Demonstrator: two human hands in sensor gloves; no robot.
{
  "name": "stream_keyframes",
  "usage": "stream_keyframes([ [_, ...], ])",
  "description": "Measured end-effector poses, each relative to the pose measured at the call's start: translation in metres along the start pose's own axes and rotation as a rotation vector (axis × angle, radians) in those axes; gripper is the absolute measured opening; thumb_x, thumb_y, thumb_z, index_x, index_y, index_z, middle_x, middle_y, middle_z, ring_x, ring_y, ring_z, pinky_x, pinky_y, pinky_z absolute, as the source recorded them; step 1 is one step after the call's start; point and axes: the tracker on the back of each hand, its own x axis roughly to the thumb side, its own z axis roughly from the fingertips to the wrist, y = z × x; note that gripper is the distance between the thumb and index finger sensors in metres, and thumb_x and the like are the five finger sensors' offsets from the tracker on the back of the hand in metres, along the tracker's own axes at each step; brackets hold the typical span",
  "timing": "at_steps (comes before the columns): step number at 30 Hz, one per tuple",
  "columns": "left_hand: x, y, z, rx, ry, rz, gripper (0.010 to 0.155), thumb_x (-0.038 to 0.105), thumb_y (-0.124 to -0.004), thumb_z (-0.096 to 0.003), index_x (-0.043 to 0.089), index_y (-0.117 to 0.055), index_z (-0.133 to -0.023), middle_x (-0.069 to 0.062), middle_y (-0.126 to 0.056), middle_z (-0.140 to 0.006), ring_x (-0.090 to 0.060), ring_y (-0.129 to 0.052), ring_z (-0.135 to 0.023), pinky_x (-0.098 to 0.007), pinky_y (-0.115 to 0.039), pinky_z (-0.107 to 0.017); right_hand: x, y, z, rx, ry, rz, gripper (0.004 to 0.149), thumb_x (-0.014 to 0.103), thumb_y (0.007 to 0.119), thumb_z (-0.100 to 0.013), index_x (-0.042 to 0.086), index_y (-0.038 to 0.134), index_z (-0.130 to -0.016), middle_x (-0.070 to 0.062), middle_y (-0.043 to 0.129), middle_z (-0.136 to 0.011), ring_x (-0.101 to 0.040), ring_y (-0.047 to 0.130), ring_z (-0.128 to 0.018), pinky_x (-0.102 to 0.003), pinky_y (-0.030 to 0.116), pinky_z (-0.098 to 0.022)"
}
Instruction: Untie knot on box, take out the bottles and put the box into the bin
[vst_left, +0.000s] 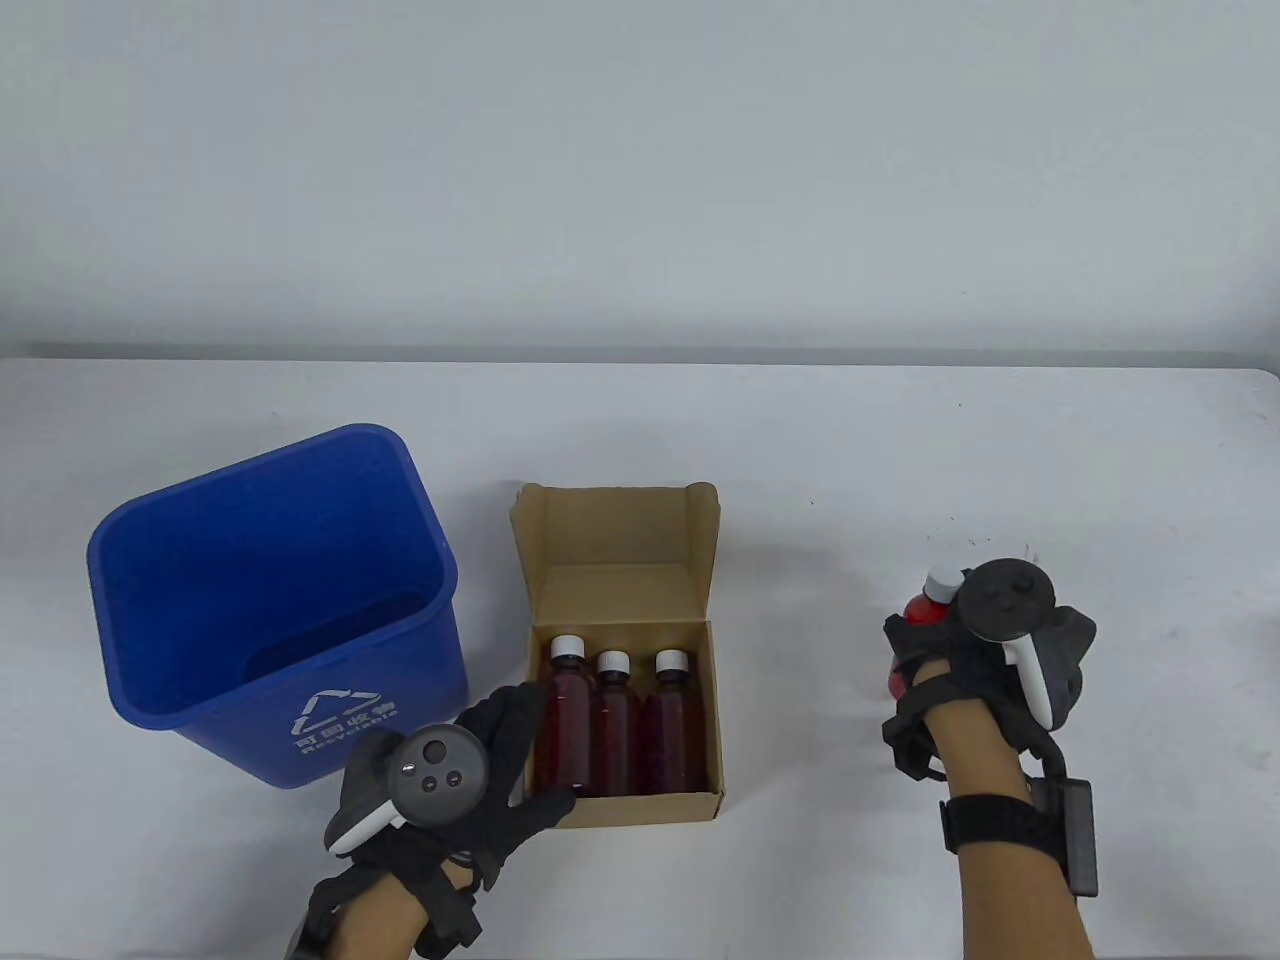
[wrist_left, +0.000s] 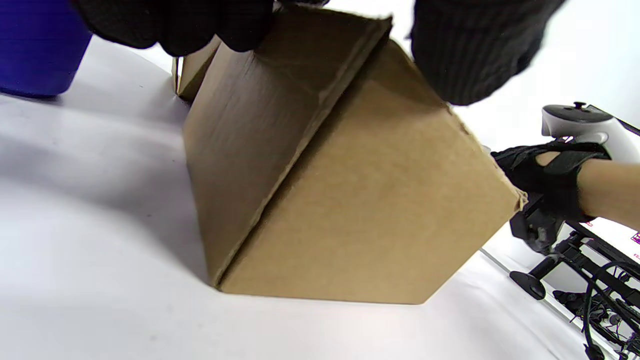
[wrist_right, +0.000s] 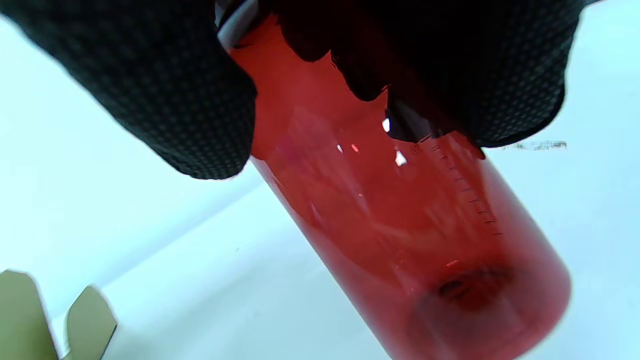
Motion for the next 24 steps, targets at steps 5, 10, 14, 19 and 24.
stream_keyframes([
  [5, 0.000, 0.000, 0.000, -0.001, 0.000, -0.002, 0.098, 0.057, -0.074, -0.0453, 0.009, -0.023, -0.112, -0.027, -0.036, -0.112, -0.061, -0.049, -0.100, -0.070, -0.052, -0.071, -0.025, 0.002, -0.011, -0.079, -0.005, -0.017, 0.082, 0.039, 0.093, -0.041, 0.002, 0.043, -0.096, -0.020, 0.055, -0.094, -0.050, 0.083, -0.081, -0.056, 0.083, -0.050],
  [10, 0.000, 0.000, 0.000, -0.006, -0.002, 0.003, 0.097, 0.058, -0.074, -0.0453, 0.009, -0.023, -0.112, -0.027, -0.036, -0.112, -0.061, -0.049, -0.100, -0.070, -0.052, -0.071, -0.052, 0.007, -0.026, -0.153, 0.021, -0.086, 0.082, 0.043, 0.087, -0.044, 0.003, 0.037, -0.096, -0.020, 0.050, -0.095, -0.048, 0.080, -0.082, -0.053, 0.081, -0.053],
  [14, -0.001, 0.001, 0.000, -0.009, 0.000, 0.002, 0.097, 0.058, -0.074, -0.0453, 0.010, -0.023, -0.113, -0.026, -0.036, -0.112, -0.061, -0.049, -0.100, -0.070, -0.051, -0.071, -0.060, 0.009, -0.042, -0.144, 0.019, -0.102, 0.082, 0.043, 0.083, -0.045, 0.008, 0.030, -0.097, -0.017, 0.045, -0.098, -0.048, 0.074, -0.086, -0.055, 0.075, -0.057],
  [19, -0.001, 0.001, 0.000, -0.011, 0.002, 0.002, 0.097, 0.057, -0.075, -0.0455, 0.010, -0.023, -0.113, -0.027, -0.036, -0.112, -0.061, -0.049, -0.100, -0.070, -0.051, -0.071, -0.075, 0.017, -0.060, -0.159, 0.022, -0.186, 0.083, 0.042, 0.081, -0.046, 0.016, 0.022, -0.098, -0.010, 0.037, -0.102, -0.046, 0.065, -0.092, -0.057, 0.067, -0.061],
  [24, 0.000, 0.001, 0.000, -0.013, 0.002, -0.001, 0.097, 0.057, -0.075, -0.0456, 0.010, -0.023, -0.113, -0.026, -0.036, -0.112, -0.061, -0.049, -0.100, -0.070, -0.051, -0.071, -0.082, 0.024, -0.069, -0.169, 0.001, -0.210, 0.084, 0.044, 0.080, -0.047, 0.021, 0.017, -0.098, -0.006, 0.034, -0.103, -0.044, 0.063, -0.094, -0.058, 0.065, -0.063],
])
